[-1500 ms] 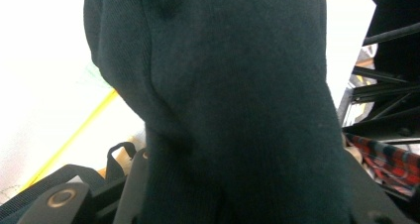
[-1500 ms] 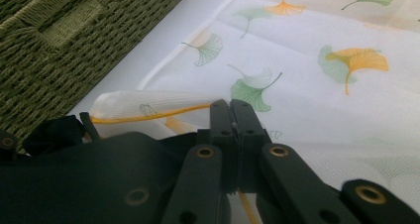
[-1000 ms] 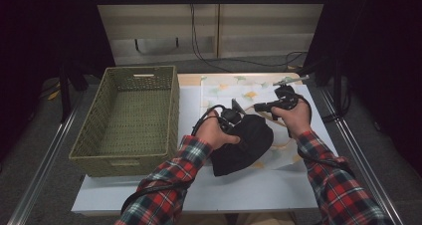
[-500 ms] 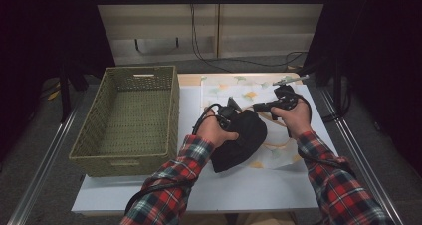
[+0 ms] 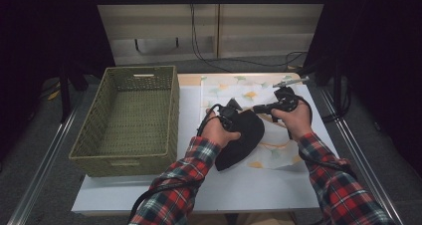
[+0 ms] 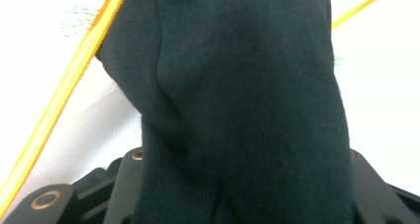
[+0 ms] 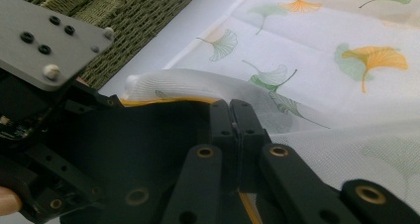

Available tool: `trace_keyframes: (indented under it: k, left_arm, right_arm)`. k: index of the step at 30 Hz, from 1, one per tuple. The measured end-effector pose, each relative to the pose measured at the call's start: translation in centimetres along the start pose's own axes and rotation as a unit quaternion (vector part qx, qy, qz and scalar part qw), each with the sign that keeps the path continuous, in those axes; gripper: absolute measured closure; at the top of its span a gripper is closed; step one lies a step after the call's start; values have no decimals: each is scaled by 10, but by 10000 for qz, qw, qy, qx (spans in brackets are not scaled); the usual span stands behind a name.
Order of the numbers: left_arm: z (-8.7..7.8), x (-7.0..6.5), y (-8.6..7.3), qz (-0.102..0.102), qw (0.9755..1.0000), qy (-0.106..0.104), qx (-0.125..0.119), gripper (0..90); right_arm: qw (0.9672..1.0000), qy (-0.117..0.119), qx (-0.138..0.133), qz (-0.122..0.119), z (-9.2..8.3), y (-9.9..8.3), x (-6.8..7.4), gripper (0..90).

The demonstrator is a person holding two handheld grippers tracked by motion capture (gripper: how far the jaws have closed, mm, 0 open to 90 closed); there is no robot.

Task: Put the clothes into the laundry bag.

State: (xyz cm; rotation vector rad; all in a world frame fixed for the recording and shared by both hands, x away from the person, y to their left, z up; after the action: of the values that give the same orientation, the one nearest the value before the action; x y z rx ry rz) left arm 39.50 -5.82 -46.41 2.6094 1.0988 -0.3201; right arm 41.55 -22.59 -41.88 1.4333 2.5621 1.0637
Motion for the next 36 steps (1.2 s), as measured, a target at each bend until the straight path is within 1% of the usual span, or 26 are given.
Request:
trace_keyframes:
  k: [2,4,5,7,8,9,10,11,12,13,15,16,18,19,22,23,25,26,27,28,29,30,32,33,34,36]
  left_arm:
    - [3,1,1,-43,10000,29,-64,515]
    - [5,2,1,28,9998,127,-176,460]
    - [5,2,1,28,9998,127,-176,421]
    - [4,2,0,-22,9998,72,-181,419]
    - [3,2,0,-10,9998,71,-187,398]
    - [2,2,0,46,9998,89,-187,370]
    - [1,2,0,49,9997,130,-217,325]
    - [-1,3,-2,135,9993,238,-242,241]
    - [-1,3,-2,135,9993,238,-242,216]
    - [-5,3,-4,236,9990,277,-246,186]
    - [-6,4,-6,320,9985,370,-258,157]
    - [-7,5,-8,363,9985,354,-221,142]
    - [-8,7,-10,361,9984,356,-233,142]
    - [-8,9,-13,398,9983,348,-225,129]
    - [-8,10,-15,396,9984,336,-221,123]
    - [-7,10,-17,378,9986,293,-205,122]
    - [-2,8,-19,434,9987,204,-165,123]
    - [-2,8,-19,434,9987,204,-165,126]
    - [1,8,-21,462,9987,215,-85,132]
    - [3,7,-22,453,9987,222,-69,135]
    - [5,6,-23,459,9988,166,-24,149]
    - [7,6,-24,502,9986,165,-1,169]
    - [8,6,-25,484,9987,180,5,181]
    - [9,5,-27,436,9989,190,58,287]
    - [9,4,-27,411,9990,133,88,339]
    - [10,3,-28,422,9989,158,115,425]
  right_arm:
    - [10000,4,0,19,0,-1,-1,900]
    - [10000,11,-8,8,0,-1,-1,900]
    - [10000,15,-9,12,0,-2,-1,900]
    - [10000,29,-2,17,0,-2,-1,900]
    - [10000,10,4,9,0,-2,-1,900]
    - [10000,10,11,22,0,-3,-1,900]
    - [10000,10,11,11,0,-4,-1,900]
    - [10000,14,17,17,0,-4,-1,900]
    - [10000,14,17,17,0,-4,-1,900]
    - [10000,10,32,22,1,-6,-2,900]
    - [10000,12,37,48,1,-7,-2,900]
    - [10000,24,36,62,1,-7,-2,900]
    - [10000,3,31,53,2,-7,-2,900]
    - [10000,-1,45,50,2,-8,-2,900]
    - [10000,0,52,53,2,-8,-2,900]
    - [10000,-16,56,55,2,-8,-2,900]
    - [10000,-20,62,68,2,-8,-2,900]
    - [10000,-20,62,68,2,-8,-2,900]
    - [10000,-17,67,54,2,-8,-2,900]
    - [9999,-15,69,79,2,-8,-2,900]
    - [9999,-19,62,76,2,-7,-2,900]
    - [10000,-12,70,61,2,-8,-2,900]
    - [10000,-13,70,57,2,-8,-1,900]
    - [10000,-16,77,48,1,-8,-1,900]
    - [10000,-10,67,49,2,-8,-1,900]
    - [10000,-12,72,53,2,-8,-2,900]
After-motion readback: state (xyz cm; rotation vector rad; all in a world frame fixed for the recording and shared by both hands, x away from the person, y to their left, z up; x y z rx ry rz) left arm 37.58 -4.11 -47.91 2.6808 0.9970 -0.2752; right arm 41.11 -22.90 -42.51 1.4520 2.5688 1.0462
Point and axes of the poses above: each handheld gripper's, and its own axes: z roughly forward along the jaws, y roughly out of its top, x roughly to its left, the point moved 4 cm from there along z, roughly forward along the jaws, and after that the axes turned 13 degrees about x, right-handed, at the moved point
